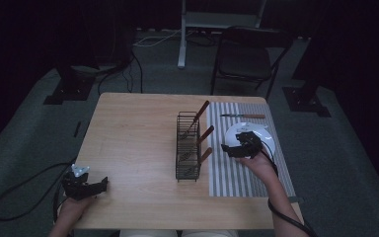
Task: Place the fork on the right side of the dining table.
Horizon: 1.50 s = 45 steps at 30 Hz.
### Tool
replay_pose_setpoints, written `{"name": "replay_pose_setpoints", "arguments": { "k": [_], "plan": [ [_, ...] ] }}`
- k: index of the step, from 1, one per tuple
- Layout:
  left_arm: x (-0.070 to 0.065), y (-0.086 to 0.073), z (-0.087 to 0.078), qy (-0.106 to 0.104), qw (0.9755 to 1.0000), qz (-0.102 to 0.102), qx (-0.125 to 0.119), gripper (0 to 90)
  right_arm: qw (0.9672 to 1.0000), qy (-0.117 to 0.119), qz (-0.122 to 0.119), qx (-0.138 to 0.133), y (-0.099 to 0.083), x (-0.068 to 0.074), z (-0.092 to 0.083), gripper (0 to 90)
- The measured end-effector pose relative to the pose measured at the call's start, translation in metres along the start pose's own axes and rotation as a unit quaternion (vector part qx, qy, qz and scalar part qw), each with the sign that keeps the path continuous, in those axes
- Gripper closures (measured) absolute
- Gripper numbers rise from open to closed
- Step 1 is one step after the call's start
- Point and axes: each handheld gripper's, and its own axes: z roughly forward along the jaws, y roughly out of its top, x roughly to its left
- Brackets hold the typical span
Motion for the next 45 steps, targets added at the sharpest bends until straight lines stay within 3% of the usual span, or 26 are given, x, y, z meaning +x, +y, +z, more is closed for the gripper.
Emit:
{"name": "replay_pose_setpoints", "arguments": {
  "k": [19,41,45],
  "plan": [
    [0.0,0.0,0.0,0.0,1.0,0.0,0.0,3.1,0.9999,0.001,-0.006,-0.01,0.038,-0.002,0.02,22.6],
    [0.0,0.0,0.0,0.0,1.0,0.0,0.0,3.1,0.9994,-0.003,-0.01,-0.034,0.082,-0.001,0.031,24.0],
    [0.0,0.0,0.0,0.0,1.0,0.0,0.0,3.1,0.9992,-0.009,-0.003,-0.039,0.089,-0.006,0.032,24.1]
  ]
}}
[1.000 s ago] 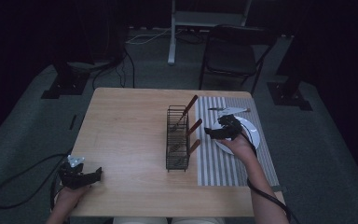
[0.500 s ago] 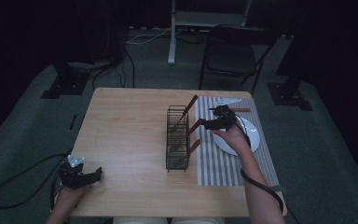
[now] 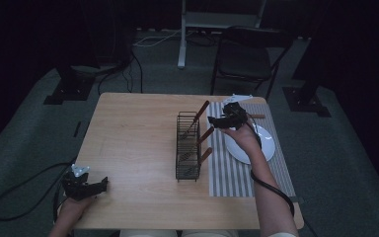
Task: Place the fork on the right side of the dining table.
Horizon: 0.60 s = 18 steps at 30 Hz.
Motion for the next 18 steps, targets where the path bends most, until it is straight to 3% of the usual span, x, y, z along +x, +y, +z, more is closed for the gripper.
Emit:
{"name": "replay_pose_setpoints", "arguments": {
  "k": [9,18],
  "plan": [
    [0.0,0.0,0.0,0.0,1.0,0.0,0.0,3.1,1.0,-0.001,0.0,-0.003,0.012,-0.003,0.004,26.4],
    [0.0,0.0,0.0,0.0,1.0,0.0,0.0,3.1,0.9996,0.023,0.012,-0.008,0.023,-0.003,0.012,28.6]
  ]
}}
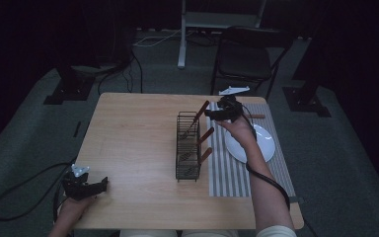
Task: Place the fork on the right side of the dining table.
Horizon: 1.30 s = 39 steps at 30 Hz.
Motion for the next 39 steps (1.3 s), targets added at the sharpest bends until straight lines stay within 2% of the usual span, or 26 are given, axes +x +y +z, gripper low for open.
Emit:
{"name": "replay_pose_setpoints", "arguments": {
  "k": [5,13,15,20,21,24,25,28,34,39],
  "plan": [
    [0.0,0.0,0.0,0.0,1.0,0.0,0.0,3.1,1.0,0.005,0.006,0.006,0.002,-0.001,0.008,31.7],
    [0.0,0.0,0.0,0.0,1.0,0.0,0.0,3.1,0.9994,0.028,0.011,0.013,0.001,0.0,0.02,38.9],
    [0.0,0.0,0.0,0.0,1.0,0.0,0.0,3.1,0.9983,0.051,0.026,0.014,0.001,-0.002,0.025,41.9],
    [0.0,0.0,0.0,0.0,1.0,0.0,0.0,3.1,0.9967,0.073,0.035,0.012,0.0,-0.002,0.03,50.2],
    [0.0,0.0,0.0,0.0,1.0,0.0,0.0,3.1,0.996,0.082,0.033,0.013,0.001,-0.001,0.032,55.6],
    [0.0,0.0,0.0,0.0,1.0,0.0,0.0,3.1,0.9953,0.093,0.019,0.018,0.001,0.002,0.034,64.0],
    [0.0,0.0,0.0,0.0,1.0,0.0,0.0,3.1,0.9951,0.097,0.005,0.02,0.002,0.003,0.035,68.3],
    [0.0,0.0,0.0,0.0,1.0,0.0,0.0,3.1,0.995,0.098,-0.007,0.021,0.002,0.005,0.034,69.1],
    [0.0,0.0,0.0,0.0,1.0,0.0,0.0,3.1,0.9929,0.117,0.0,0.019,0.0,0.002,0.03,72.2],
    [0.0,0.0,0.0,0.0,1.0,0.0,0.0,3.1,0.9908,0.135,-0.006,0.012,0.002,0.003,0.025,76.8]
  ]
}}
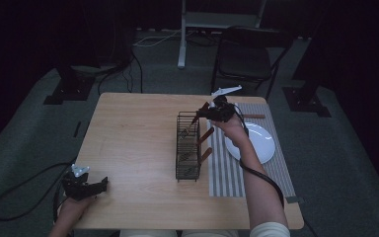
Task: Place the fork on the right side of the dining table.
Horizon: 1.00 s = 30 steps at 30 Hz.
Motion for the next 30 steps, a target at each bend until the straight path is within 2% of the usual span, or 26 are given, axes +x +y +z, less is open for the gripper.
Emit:
{"name": "replay_pose_setpoints", "arguments": {
  "k": [2,8,16,25,30],
  "plan": [
    [0.0,0.0,0.0,0.0,1.0,0.0,0.0,3.1,0.9998,0.016,-0.002,-0.008,0.003,0.003,-0.004,80.3],
    [0.0,0.0,0.0,0.0,1.0,0.0,0.0,3.1,0.9998,0.005,-0.021,-0.003,0.005,0.01,-0.006,80.6],
    [0.0,0.0,0.0,0.0,1.0,0.0,0.0,3.1,0.9996,0.002,-0.027,-0.01,0.006,0.014,-0.015,80.7],
    [0.0,0.0,0.0,0.0,1.0,0.0,0.0,3.1,0.9987,0.001,-0.038,-0.033,0.007,0.024,-0.04,80.7],
    [0.0,0.0,0.0,0.0,1.0,0.0,0.0,3.1,0.9979,-0.007,-0.048,-0.042,0.008,0.03,-0.055,80.7]
  ]
}}
